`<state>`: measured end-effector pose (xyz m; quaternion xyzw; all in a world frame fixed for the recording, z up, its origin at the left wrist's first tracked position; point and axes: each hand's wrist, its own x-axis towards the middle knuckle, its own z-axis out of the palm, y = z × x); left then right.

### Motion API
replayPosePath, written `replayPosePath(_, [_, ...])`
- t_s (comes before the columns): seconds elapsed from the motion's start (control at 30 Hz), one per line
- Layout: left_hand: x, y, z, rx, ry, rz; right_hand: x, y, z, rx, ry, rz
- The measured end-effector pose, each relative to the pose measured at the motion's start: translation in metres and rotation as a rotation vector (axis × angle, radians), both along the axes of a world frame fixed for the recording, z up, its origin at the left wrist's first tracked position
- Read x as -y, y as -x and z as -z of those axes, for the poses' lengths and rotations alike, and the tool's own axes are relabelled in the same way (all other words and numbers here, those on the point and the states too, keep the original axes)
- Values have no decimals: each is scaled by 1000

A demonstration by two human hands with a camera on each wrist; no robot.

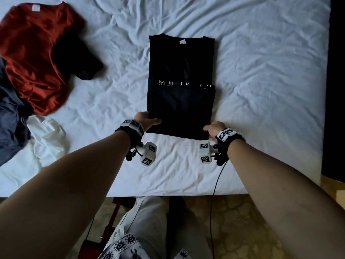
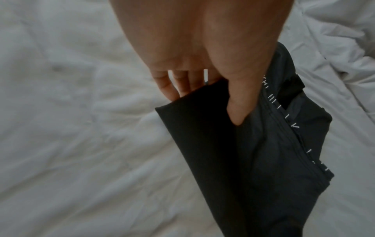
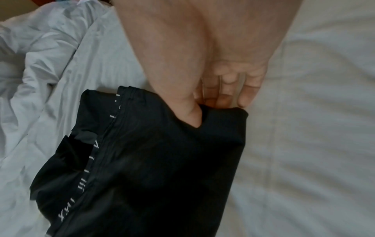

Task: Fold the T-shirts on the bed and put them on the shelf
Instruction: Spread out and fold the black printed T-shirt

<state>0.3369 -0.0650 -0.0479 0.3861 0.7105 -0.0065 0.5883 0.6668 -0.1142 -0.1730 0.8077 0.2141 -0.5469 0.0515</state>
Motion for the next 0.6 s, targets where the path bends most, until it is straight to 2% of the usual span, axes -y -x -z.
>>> replayPosePath(0.07, [3,1,0,21,-12,-42,-4,13,-29,-41,-32,52])
replayPosePath(0.17, [7,5,4,-32,46,-88,-15,56,-121,-49,-64,109])
replayPosePath(0.2, [9,8,5,-67,60,-88,-14,59,-128,-45,-57,92])
replayPosePath(0.27, [12,14,7,-137,90,-36,-11,59,-134,-22,-39,12])
replayPosePath(0.37, [17,17,10,-142,138,29,-6,54,-129,-7,-25,9])
replayPosePath(0.43, [21,20,15,-135,175,65,-3,51,-123,-22,-58,76])
replayPosePath(0.5, [25,23,21,-176,206,108,2,50,-118,-45,-65,177])
replayPosePath(0.6, [27,20,14,-255,210,165,12,50,-116,-67,-44,235])
